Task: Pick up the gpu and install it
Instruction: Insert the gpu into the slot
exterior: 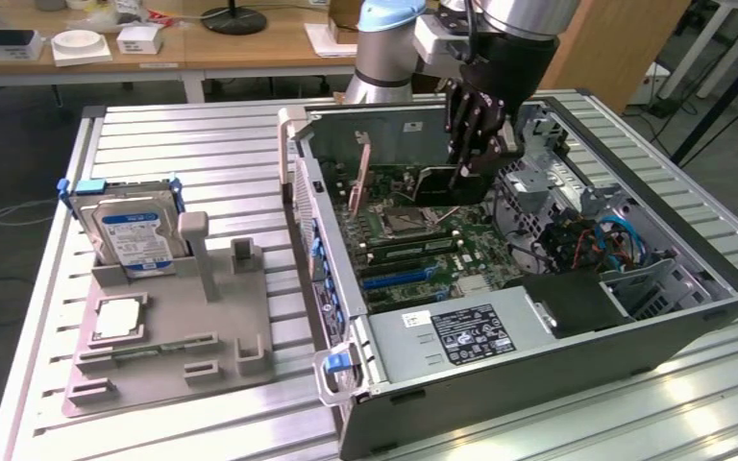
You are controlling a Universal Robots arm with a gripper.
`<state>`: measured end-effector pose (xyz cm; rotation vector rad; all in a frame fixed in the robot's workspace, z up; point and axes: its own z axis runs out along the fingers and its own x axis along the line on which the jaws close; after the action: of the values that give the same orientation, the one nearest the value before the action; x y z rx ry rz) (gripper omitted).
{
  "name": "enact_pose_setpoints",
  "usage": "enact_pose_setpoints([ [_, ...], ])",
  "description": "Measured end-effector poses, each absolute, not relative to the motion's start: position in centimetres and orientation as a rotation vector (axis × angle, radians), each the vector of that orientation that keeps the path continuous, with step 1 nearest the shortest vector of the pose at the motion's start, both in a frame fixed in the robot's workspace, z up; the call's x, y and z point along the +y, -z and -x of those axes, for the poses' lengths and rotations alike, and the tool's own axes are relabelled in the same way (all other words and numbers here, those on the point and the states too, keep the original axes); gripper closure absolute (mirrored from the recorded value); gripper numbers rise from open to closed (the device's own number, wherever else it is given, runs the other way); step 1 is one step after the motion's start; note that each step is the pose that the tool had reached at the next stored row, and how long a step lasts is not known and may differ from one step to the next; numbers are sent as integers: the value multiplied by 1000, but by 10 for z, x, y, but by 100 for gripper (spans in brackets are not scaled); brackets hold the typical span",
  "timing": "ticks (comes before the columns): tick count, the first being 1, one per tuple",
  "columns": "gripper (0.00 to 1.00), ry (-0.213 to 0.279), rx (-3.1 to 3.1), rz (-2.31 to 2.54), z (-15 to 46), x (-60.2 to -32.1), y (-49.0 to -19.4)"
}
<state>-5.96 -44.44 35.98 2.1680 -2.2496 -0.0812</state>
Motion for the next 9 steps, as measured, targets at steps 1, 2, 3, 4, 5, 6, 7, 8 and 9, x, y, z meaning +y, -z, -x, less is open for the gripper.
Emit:
enact_pose_setpoints([
  [1,74,81,-2250,-2168,60,-444,-360],
  [2,74,81,-2250,-2168,60,-444,-360],
  [3,74,81,-2250,-2168,60,-444,-360],
  [4,74,81,-2250,-2168,60,-444,-360],
  [5,74,81,-2250,-2168,60,-444,-359],
  [6,74,82,-2250,-2168,60,-444,-357],
  [7,74,81,-2249,-2168,60,-444,-355],
  [8,74,81,-2249,-2168,60,-444,-354],
  [9,74,81,-2249,-2169,60,-444,-352],
])
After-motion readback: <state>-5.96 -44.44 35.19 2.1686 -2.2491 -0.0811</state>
